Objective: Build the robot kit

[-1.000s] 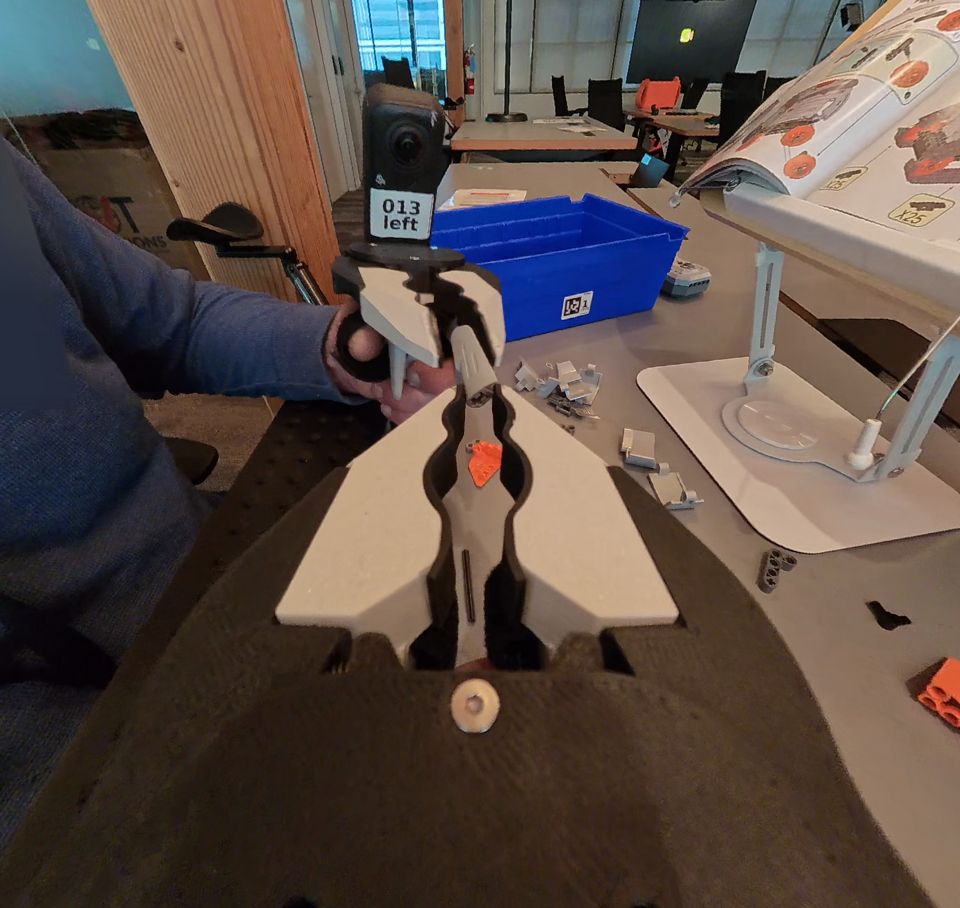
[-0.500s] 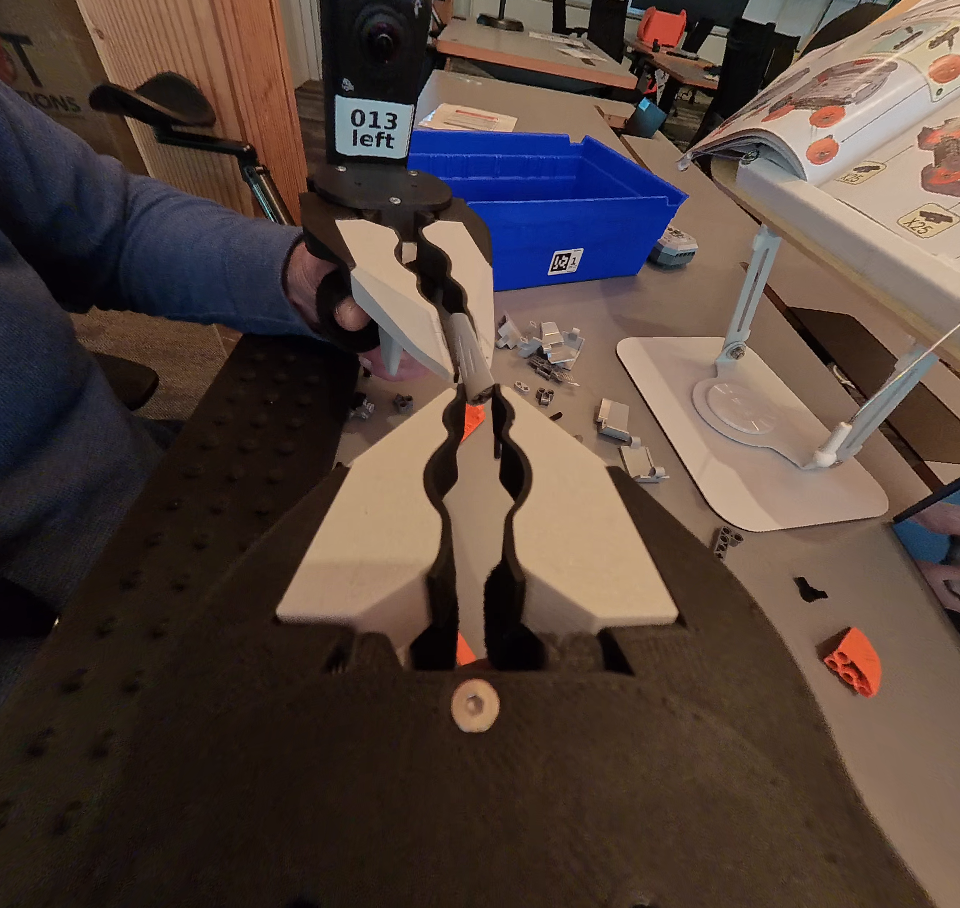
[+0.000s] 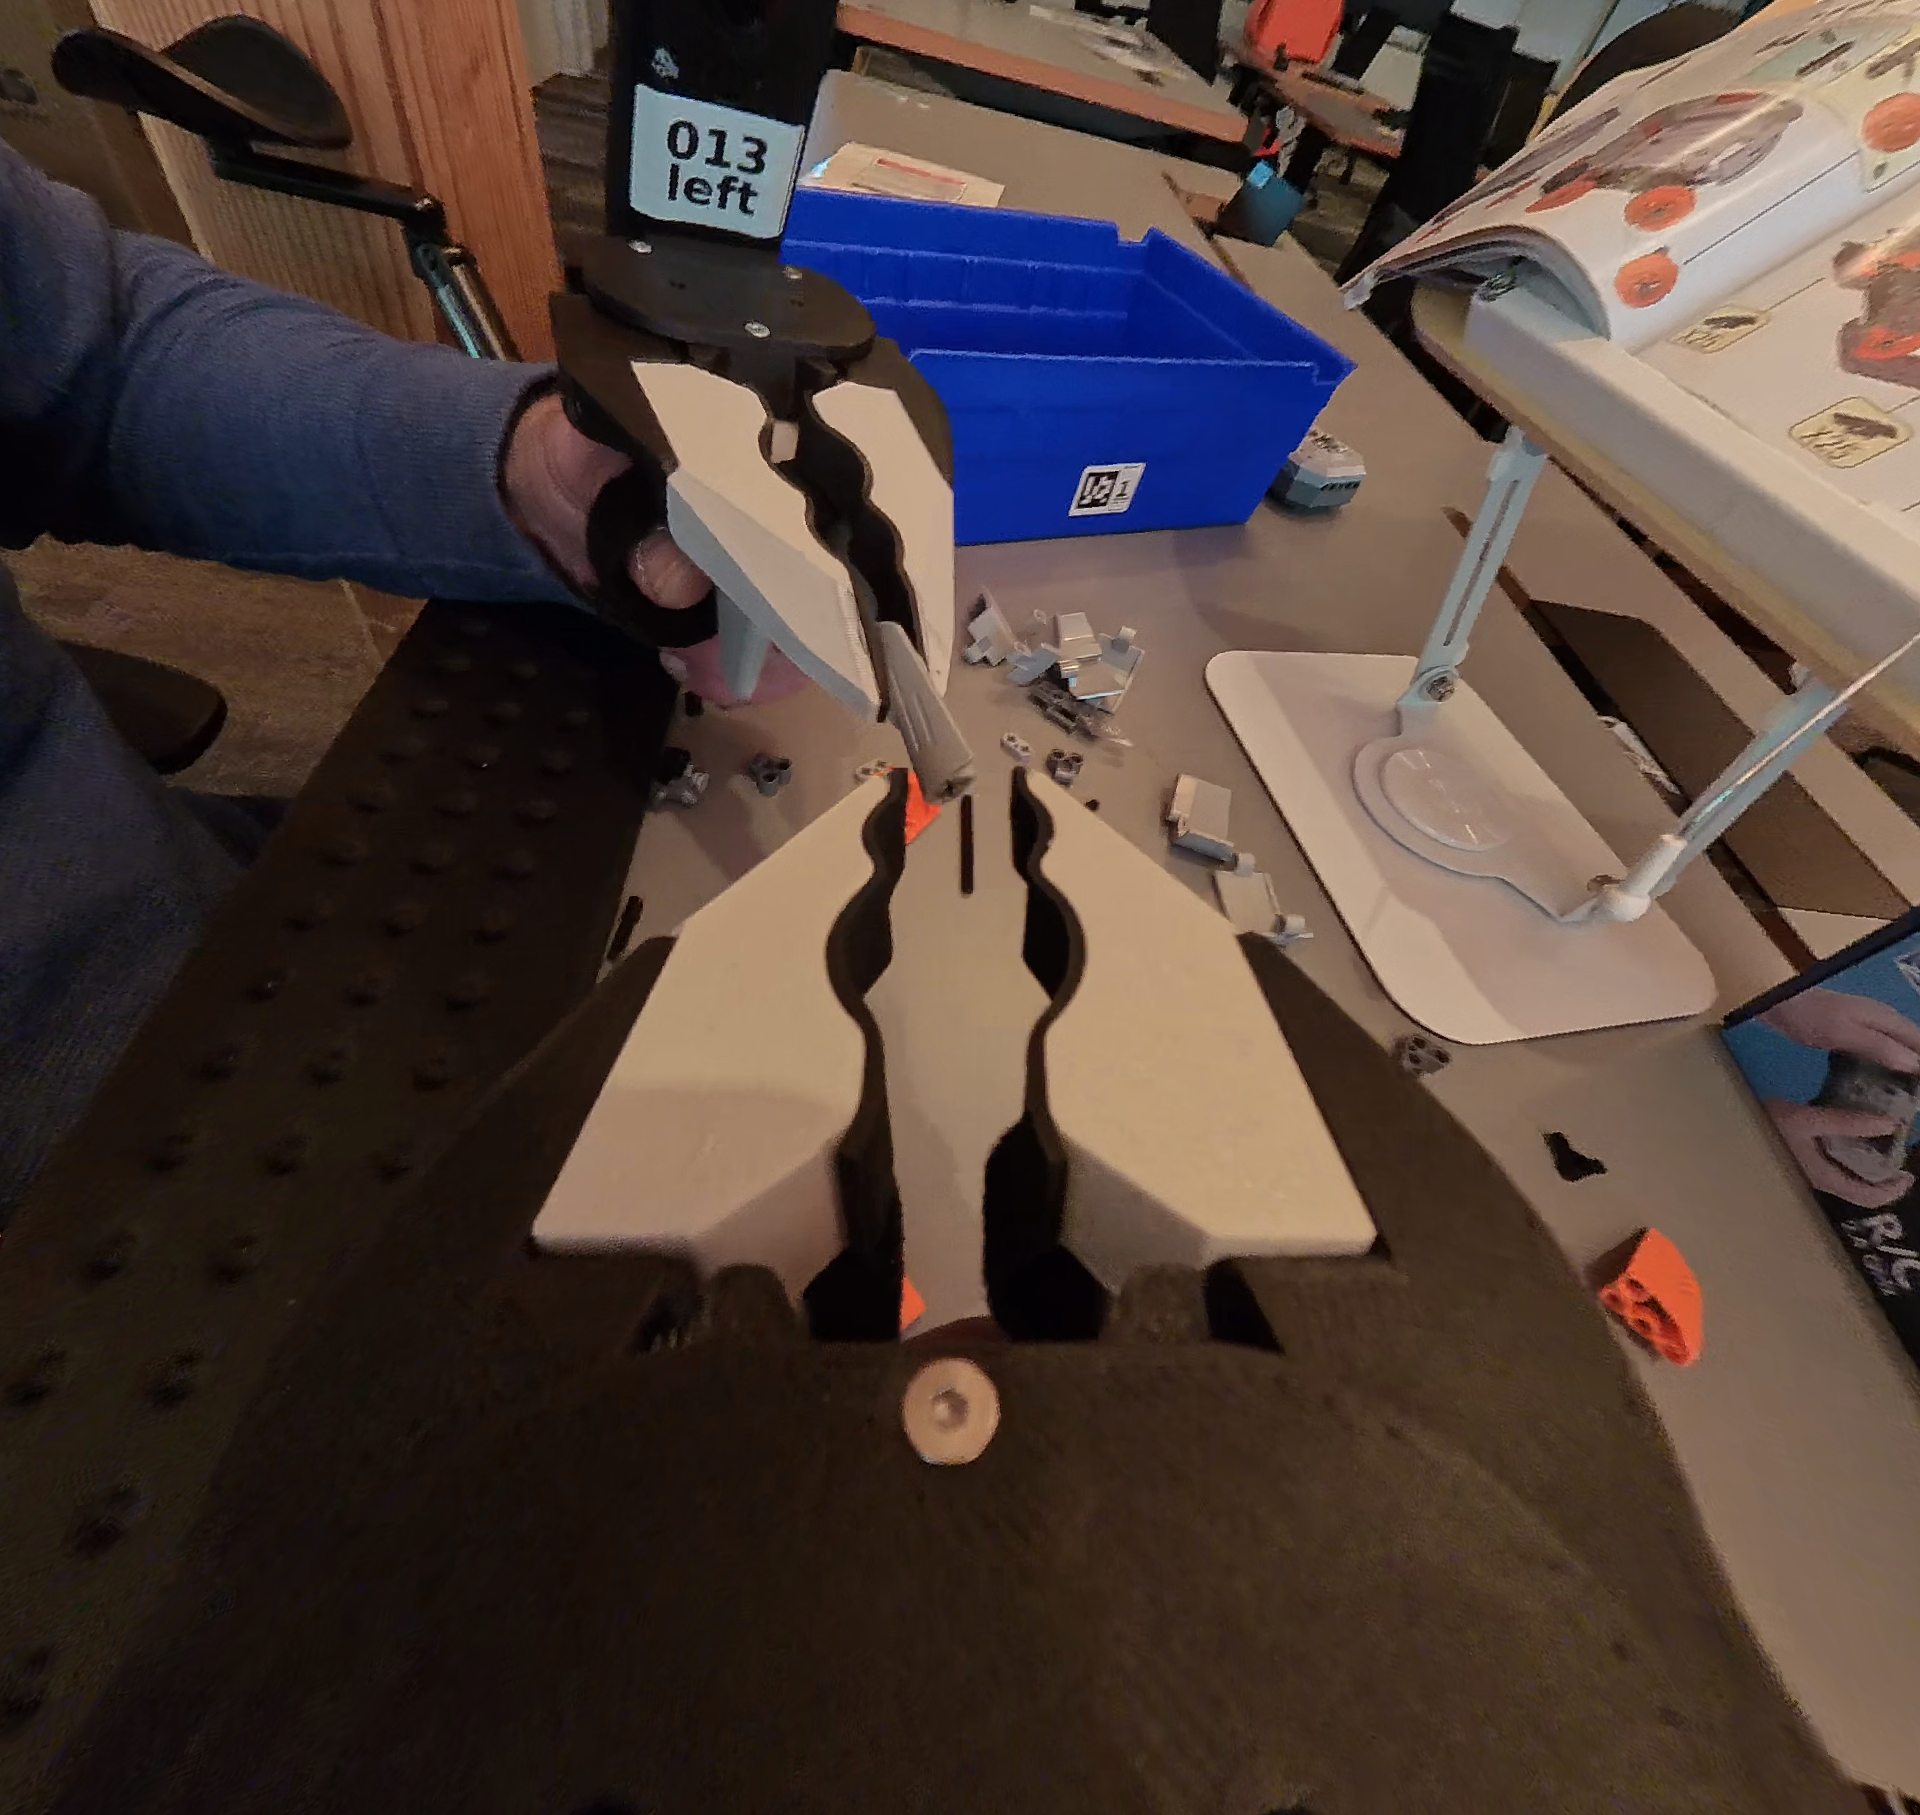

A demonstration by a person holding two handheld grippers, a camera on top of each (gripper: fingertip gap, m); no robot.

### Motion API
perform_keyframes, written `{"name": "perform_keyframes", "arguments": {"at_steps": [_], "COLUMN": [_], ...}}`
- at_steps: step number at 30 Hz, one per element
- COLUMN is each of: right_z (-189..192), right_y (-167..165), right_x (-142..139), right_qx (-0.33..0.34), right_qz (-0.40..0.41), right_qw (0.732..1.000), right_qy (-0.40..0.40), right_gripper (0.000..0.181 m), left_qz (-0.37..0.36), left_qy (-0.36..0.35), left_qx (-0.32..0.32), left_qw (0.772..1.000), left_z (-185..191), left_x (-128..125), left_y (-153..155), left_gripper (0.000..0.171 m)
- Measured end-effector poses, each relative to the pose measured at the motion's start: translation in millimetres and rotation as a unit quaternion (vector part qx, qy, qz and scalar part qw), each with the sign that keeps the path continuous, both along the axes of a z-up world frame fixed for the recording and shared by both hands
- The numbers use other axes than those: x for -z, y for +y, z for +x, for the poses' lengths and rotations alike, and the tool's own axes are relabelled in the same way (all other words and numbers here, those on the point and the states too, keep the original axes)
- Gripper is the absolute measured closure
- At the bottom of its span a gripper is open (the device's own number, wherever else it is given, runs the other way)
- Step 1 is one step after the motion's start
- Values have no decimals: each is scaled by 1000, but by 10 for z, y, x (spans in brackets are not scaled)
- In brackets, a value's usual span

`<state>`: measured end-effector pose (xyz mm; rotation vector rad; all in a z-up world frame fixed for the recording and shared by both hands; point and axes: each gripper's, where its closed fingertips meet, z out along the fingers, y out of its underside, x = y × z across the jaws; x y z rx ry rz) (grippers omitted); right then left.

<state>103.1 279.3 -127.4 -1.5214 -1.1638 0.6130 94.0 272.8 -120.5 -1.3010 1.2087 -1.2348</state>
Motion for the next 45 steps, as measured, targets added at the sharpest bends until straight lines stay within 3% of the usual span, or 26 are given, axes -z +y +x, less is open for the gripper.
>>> {"name": "perform_keyframes", "arguments": {"at_steps": [9, 25, 45], "right_z": [82, 186, 207], "right_y": [48, 124, 164], "right_x": [-59, 74, 201], "right_qx": [15, 31, 34], "right_qz": [20, 17, 9], "right_qw": [1000, 999, 999], "right_qy": [3, -6, -17], "right_gripper": [161, 171, 173], "left_qz": [-30, -49, -74], "left_qy": [-24, -32, -41], "left_qx": [10, -23, -15], "left_qw": [999, 998, 996], "left_z": [-30, -247, -246], "left_x": [-54, -25, -3], "left_y": [24, 179, 235], "left_gripper": [165, 165, 165]}}
